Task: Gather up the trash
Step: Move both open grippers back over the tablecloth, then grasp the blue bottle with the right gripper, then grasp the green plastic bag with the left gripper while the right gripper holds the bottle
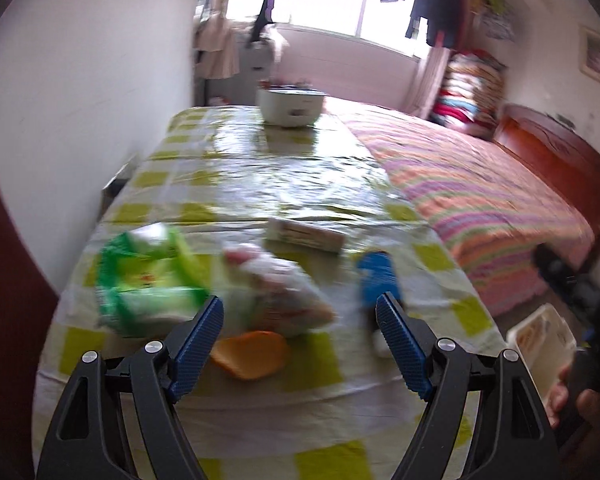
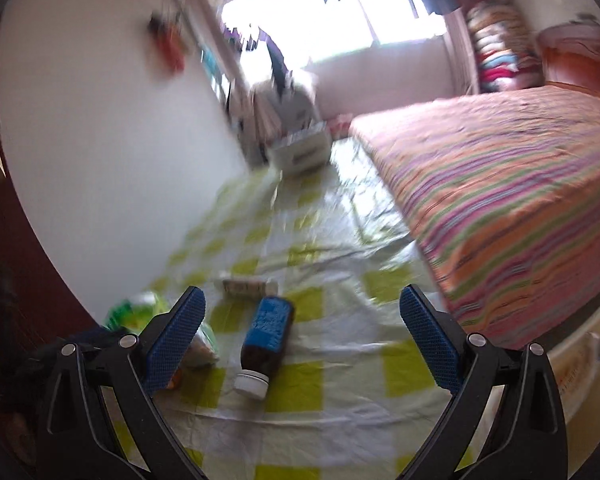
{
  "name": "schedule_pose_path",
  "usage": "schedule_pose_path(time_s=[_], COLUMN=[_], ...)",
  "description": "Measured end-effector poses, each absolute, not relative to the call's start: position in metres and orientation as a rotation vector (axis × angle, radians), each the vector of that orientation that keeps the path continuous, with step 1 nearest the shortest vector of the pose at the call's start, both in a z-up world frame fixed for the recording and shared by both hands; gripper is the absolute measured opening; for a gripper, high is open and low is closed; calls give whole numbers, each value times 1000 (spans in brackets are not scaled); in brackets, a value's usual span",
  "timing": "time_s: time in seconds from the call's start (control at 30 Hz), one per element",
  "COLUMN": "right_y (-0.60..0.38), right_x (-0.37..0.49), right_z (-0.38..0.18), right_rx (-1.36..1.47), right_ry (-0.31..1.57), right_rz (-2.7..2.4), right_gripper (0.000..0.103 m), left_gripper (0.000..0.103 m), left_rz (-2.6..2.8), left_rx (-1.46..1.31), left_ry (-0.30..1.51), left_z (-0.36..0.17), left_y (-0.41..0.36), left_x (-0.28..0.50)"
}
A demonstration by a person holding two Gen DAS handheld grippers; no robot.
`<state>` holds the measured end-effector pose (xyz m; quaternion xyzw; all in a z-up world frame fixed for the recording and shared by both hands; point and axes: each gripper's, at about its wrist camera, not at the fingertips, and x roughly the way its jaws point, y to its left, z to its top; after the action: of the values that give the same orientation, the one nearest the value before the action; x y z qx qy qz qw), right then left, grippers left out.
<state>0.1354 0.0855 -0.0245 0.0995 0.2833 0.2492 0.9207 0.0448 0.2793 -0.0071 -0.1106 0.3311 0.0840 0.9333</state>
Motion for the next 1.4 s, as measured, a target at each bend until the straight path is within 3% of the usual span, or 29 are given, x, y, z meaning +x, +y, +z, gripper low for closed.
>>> schedule_pose_path(time_s=[0.5,1.07,1.4], right_y=[179,201,190], right_x=[186,202,201], right_z=[-82,-113,-107], right_rx=[-29,-133,-24], right_ry=[842,937,945], right_rz=[464,448,534], right_gripper=[94,55,45], left_gripper=[76,76,76], left_rz=[310,318,314], left_rx=[-299,-330,-346], left_ry=[671,683,711], left_z=[-14,-16,-20], left_y=[346,359,362], left_x=[21,13,17])
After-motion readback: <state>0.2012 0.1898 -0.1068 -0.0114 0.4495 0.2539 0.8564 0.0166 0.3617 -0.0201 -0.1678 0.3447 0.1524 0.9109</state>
